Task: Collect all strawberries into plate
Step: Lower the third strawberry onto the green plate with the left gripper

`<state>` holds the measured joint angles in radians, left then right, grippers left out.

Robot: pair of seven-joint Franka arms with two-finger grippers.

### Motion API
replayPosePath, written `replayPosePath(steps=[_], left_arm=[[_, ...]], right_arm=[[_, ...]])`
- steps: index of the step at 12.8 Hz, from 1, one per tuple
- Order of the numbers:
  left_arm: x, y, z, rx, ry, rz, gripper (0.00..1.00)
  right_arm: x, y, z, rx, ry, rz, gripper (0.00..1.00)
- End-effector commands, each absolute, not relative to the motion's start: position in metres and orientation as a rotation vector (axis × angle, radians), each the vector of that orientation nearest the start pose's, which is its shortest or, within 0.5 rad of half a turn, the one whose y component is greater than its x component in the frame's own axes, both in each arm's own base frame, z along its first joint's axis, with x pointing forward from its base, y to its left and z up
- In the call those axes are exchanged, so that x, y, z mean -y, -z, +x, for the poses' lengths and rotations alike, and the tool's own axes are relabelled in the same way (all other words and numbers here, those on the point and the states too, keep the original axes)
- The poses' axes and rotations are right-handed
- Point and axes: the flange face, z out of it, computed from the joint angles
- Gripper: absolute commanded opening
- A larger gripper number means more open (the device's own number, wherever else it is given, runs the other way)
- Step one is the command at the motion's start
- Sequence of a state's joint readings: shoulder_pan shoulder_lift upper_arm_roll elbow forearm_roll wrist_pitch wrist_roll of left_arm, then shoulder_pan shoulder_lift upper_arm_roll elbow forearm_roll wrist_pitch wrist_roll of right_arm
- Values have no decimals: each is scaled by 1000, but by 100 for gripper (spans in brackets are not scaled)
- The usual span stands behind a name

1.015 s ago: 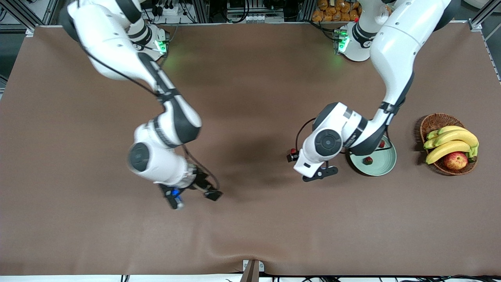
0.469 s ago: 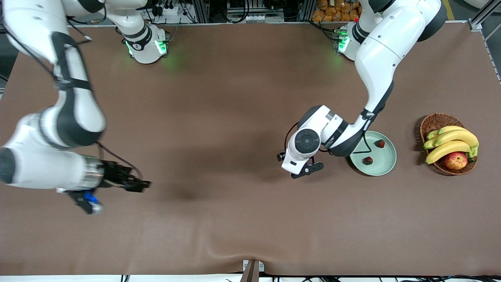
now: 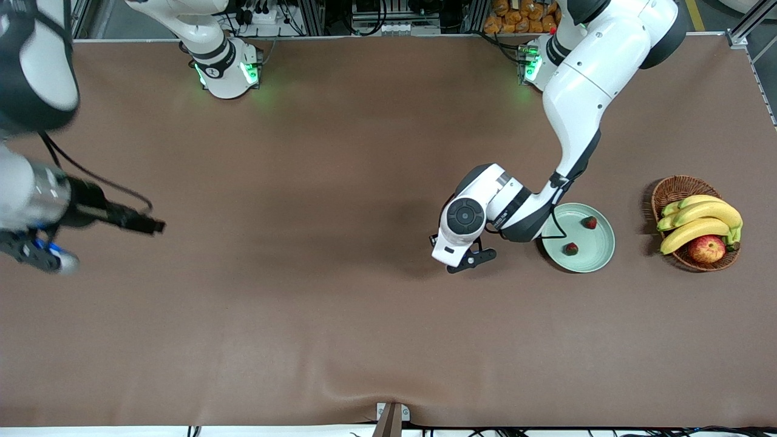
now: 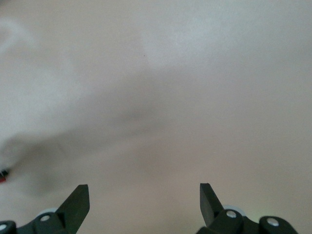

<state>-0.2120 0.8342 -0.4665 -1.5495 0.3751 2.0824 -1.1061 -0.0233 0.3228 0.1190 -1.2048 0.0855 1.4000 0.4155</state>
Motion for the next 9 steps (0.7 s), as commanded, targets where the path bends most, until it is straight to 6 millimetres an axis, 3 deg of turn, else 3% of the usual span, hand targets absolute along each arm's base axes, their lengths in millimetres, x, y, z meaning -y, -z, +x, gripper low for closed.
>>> replayPosePath(steps=[1, 3, 5, 7, 9], left_arm=[[374, -174, 563, 464, -197, -2955, 65], [373, -174, 564, 463, -196, -2957, 44], [372, -175, 565, 441, -194, -2961, 0], [371, -178, 566, 439, -189, -2961, 0], [358, -189, 576, 475, -175, -2956, 0]], right_arm=[[-37, -623, 587, -426, -165, -3057, 100], [-24, -638, 570, -445, -114, -3062, 100], [-21, -640, 570, -447, -41, -3084, 100], [-18, -630, 561, -440, 18, -3080, 100], [-13, -632, 563, -325, 50, -3095, 100]])
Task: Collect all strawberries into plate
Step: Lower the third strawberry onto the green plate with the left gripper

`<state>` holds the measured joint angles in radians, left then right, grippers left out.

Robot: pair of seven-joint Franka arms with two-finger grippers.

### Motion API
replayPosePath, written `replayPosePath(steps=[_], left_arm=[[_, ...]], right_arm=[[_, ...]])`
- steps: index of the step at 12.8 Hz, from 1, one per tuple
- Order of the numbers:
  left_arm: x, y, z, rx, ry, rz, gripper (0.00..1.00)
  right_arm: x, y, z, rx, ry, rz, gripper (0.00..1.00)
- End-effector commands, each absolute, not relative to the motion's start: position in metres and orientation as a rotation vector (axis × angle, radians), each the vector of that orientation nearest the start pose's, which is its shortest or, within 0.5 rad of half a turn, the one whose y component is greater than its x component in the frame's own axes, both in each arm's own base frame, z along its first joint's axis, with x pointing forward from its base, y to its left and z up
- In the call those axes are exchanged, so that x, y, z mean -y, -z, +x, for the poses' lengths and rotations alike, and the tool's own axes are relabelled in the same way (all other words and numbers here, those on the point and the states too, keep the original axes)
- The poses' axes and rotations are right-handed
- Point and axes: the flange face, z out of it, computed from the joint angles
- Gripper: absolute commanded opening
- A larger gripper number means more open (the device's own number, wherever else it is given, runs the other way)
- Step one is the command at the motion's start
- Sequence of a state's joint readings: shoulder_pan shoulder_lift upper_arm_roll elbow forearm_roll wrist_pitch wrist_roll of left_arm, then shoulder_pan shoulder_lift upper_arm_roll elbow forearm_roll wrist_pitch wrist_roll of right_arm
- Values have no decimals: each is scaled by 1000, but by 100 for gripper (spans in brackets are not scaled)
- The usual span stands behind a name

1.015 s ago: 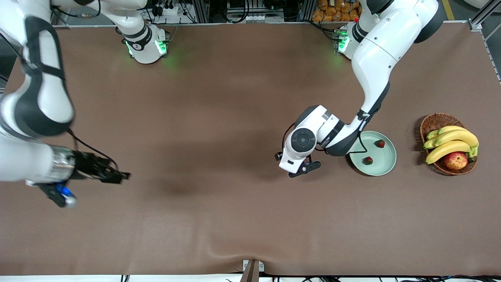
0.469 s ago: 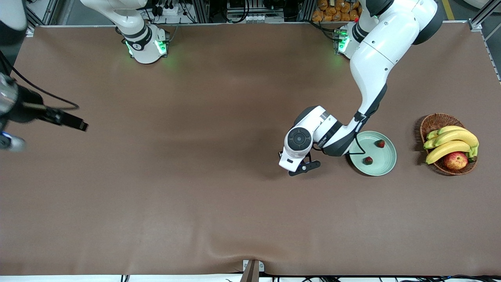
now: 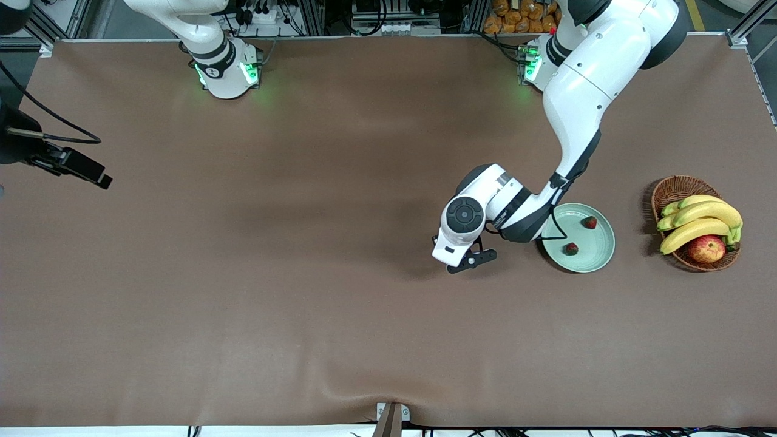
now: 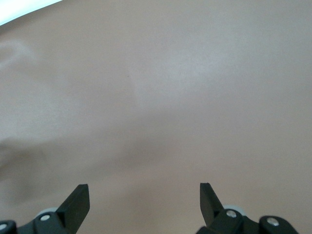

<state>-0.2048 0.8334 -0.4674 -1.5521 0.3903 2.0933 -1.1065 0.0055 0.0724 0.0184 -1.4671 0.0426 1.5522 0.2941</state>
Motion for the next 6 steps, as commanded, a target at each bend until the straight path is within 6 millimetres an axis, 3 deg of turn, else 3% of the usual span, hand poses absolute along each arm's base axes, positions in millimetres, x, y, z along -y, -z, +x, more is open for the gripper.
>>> replayPosePath(steps=[1, 4, 6], left_arm=[[342, -199, 588, 521, -163, -2955, 0], [301, -231, 605, 490, -198, -2917, 0], [265, -248, 617, 437, -230, -2907, 0]], right_arm=[[-13, -641, 567, -270, 79, -3100, 100], [-2, -662, 564, -283, 145, -3101, 100], [-3, -662, 557, -279, 85, -3113, 100]])
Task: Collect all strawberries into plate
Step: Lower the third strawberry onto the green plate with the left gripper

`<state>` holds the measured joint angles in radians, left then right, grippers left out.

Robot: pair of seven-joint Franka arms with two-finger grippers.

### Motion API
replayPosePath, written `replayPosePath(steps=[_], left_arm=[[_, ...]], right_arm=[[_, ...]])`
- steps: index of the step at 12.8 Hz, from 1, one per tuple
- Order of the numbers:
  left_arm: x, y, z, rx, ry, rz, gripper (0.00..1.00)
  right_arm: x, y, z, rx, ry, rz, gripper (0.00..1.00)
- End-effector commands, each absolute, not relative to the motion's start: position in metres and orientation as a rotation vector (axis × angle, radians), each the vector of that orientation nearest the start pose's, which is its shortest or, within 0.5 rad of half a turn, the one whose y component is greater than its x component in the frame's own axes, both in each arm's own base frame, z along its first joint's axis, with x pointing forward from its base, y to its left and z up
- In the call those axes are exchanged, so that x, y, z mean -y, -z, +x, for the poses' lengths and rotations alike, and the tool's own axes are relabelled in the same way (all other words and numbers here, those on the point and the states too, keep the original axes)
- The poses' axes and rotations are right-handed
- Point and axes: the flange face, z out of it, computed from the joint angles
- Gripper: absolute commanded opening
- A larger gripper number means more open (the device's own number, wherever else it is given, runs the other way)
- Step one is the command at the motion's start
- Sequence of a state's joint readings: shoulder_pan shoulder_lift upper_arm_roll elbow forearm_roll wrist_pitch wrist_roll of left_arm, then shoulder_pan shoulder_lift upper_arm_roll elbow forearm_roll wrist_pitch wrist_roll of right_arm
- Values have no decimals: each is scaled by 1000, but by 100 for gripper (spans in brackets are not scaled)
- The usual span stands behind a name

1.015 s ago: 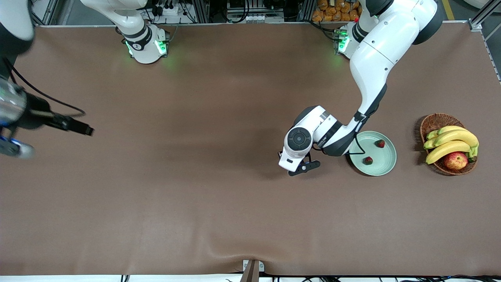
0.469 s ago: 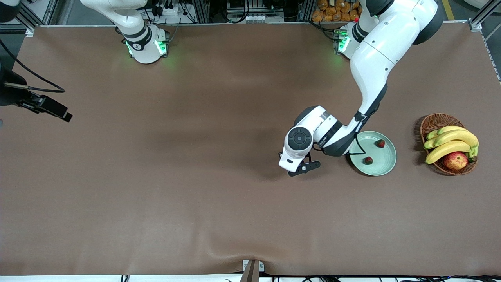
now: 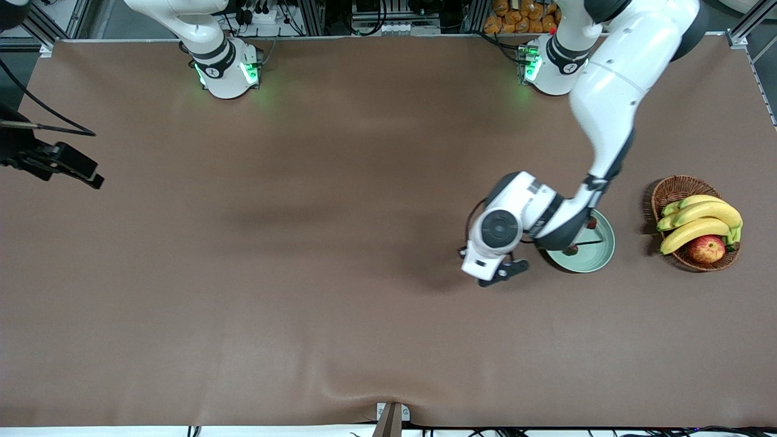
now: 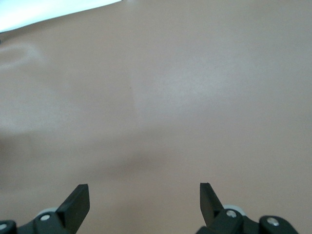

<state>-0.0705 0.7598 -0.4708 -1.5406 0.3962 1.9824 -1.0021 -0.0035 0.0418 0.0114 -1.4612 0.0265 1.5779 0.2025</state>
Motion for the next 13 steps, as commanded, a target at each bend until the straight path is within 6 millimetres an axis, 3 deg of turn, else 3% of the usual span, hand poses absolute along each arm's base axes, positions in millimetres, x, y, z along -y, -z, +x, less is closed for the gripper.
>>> replayPosePath(steps=[1, 3, 4, 7, 10, 12, 13], left_arm=[[254, -258, 620, 405, -242, -2902, 0], [231, -273, 627, 345, -244, -2907, 0], [219, -272, 629, 324, -256, -2909, 0], [154, -267, 639, 185, -318, -2926, 0], [112, -250, 641, 82, -372, -2955, 1], [108, -236, 633, 57, -383, -2963, 9], [109, -233, 630, 53, -384, -2965, 22]], right_arm=[[-15, -660, 555, -262, 64, -3135, 100], [-30, -667, 562, -208, 191, -3174, 100], [-33, -668, 559, -198, 190, -3175, 100], [-33, -666, 561, -192, 181, -3145, 100], [-29, -665, 563, -199, 188, -3143, 100], [-28, -665, 563, -147, 187, -3149, 100], [-25, -665, 564, -86, 189, -3153, 100]])
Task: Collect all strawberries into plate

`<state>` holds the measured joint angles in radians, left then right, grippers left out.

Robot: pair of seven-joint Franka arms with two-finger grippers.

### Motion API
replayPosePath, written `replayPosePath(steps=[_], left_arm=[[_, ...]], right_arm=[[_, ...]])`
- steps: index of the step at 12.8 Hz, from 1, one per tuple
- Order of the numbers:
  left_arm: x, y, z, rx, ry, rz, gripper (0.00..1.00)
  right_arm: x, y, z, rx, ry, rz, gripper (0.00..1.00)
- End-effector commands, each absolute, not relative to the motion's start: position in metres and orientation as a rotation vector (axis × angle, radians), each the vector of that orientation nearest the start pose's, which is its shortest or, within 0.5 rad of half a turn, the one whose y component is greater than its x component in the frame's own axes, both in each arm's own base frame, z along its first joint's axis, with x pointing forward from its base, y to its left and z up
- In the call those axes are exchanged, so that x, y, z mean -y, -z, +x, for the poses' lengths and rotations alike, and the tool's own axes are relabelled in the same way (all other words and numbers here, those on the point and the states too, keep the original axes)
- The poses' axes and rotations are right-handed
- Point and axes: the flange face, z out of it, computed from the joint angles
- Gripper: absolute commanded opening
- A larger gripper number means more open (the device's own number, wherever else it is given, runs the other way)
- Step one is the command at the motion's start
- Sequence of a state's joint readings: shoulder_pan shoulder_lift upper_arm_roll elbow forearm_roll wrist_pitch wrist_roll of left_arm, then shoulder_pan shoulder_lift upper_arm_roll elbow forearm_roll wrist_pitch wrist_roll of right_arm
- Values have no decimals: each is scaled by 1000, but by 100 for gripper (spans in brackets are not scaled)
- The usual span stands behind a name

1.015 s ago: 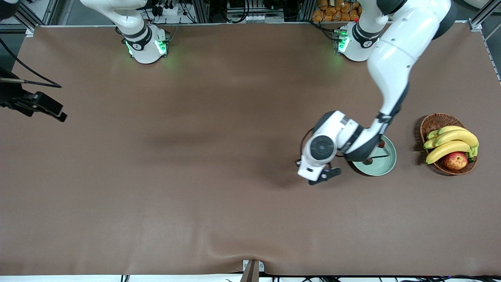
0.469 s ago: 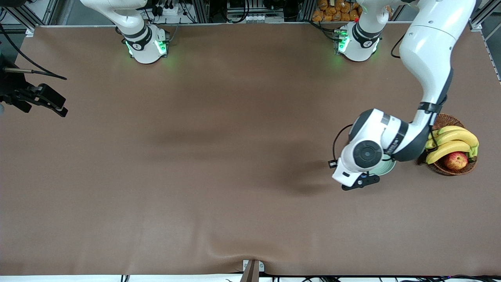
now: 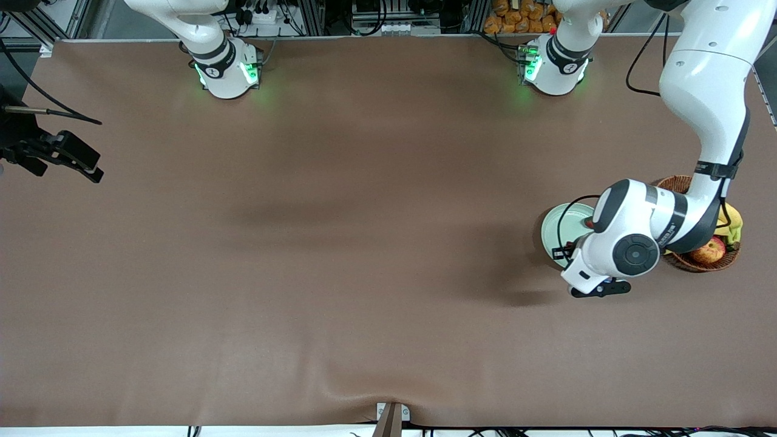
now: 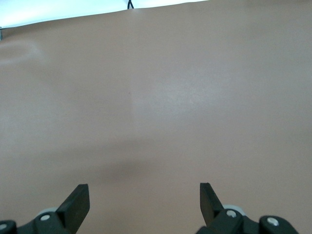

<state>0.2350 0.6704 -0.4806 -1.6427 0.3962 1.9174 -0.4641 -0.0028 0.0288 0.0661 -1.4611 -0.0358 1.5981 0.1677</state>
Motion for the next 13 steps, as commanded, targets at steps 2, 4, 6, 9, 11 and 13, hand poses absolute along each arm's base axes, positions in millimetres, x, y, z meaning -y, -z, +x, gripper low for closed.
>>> replayPosePath(steps=[2, 4, 6, 9, 11, 13], left_arm=[[100, -239, 629, 75, -382, -2966, 78], [106, -260, 630, 81, -347, -2971, 100], [91, -292, 635, 172, -302, -3003, 100], [68, -347, 642, 247, -181, -3022, 100], [67, -383, 643, 258, -89, -3015, 100], [68, -419, 642, 273, -4, -3007, 100]], right_arm=[[-19, -665, 564, -33, 189, -3158, 100], [-21, -666, 563, -28, 191, -3158, 100], [-19, -666, 563, -28, 187, -3163, 100], [-15, -664, 564, -9, 184, -3168, 100], [-15, -665, 564, 69, 188, -3171, 100], [-15, -665, 564, 69, 186, -3170, 100]])
